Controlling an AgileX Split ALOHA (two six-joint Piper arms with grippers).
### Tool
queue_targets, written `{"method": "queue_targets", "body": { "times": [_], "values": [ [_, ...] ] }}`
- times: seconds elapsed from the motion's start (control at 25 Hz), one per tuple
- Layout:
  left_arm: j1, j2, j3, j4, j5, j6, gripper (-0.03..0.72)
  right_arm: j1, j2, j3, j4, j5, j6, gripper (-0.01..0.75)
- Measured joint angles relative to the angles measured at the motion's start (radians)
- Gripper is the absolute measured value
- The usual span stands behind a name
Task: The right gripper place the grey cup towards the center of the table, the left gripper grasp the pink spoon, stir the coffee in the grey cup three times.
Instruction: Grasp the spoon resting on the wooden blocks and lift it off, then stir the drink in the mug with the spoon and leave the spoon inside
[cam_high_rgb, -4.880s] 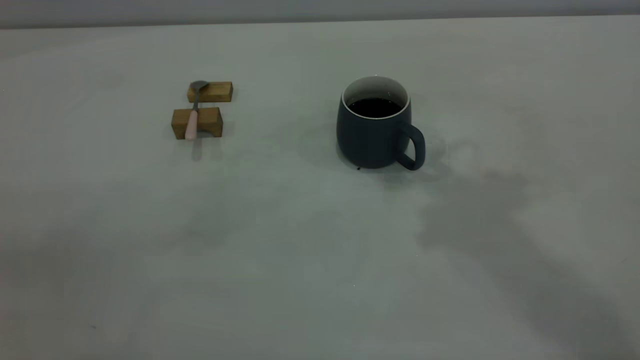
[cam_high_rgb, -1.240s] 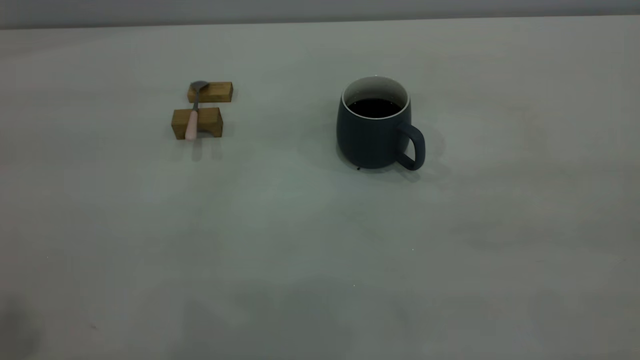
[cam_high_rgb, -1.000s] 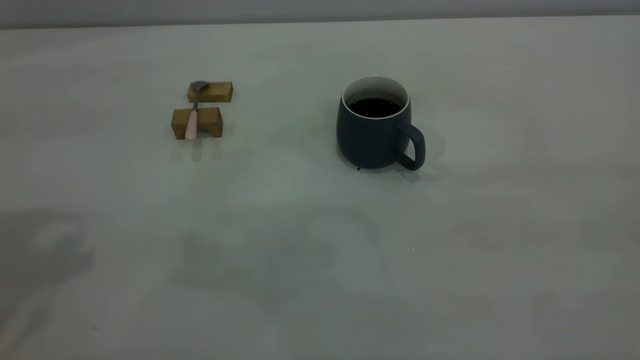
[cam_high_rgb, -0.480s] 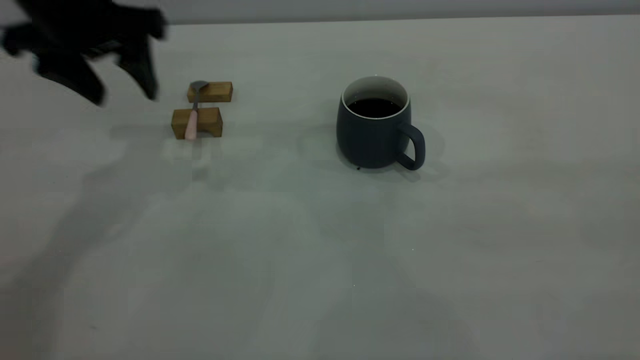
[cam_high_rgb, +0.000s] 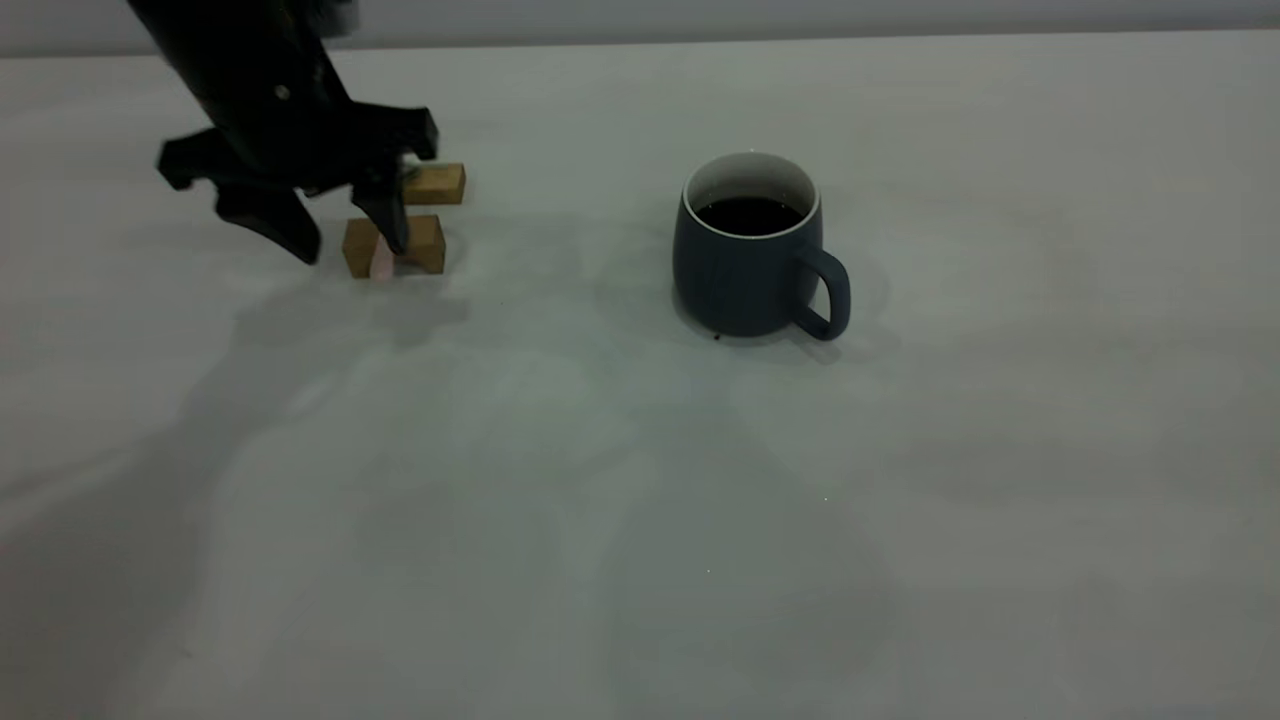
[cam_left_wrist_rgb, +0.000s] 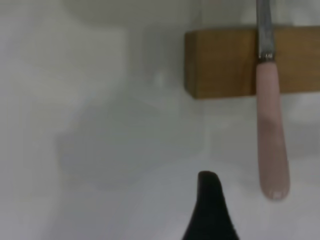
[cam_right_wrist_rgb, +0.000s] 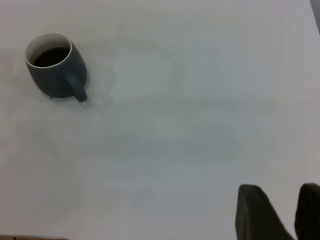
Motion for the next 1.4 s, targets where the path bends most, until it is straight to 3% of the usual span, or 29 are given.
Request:
{"method": "queue_targets", "body": {
  "times": [0.36,0.48,0.64,0.88,1.04,1.2,1.4],
  "values": [
    [0.0,0.097,-0.065,-0.027,-0.014,-0.001,0.558,0.0,0.0,0.0,0.0,0.0,0.0,0.237],
    [0.0,0.104,-0.067,-0.032,-0.021,-0.001,0.441,0.0,0.0,0.0,0.0,0.0,0.0,0.238],
    [0.0,0.103,-0.069,-0.083,-0.019,-0.002,0.163,0.0,0.0,0.0,0.0,0.0,0.0,0.238],
    [0.0,0.003,-0.082,-0.122,0.045,-0.081,0.158,0.0,0.0,0.0,0.0,0.0,0.0,0.238],
    [0.0,-0.125,-0.099,-0.203,0.144,-0.292,0.158,0.0,0.0,0.0,0.0,0.0,0.0,0.238],
    [0.0,-0.2,-0.1,-0.381,0.293,-0.584,0.158,0.0,0.0,0.0,0.0,0.0,0.0,0.238],
    [0.0,-0.222,-0.106,-0.719,0.315,-0.822,0.158,0.0,0.0,0.0,0.0,0.0,0.0,0.238]
  ]
}}
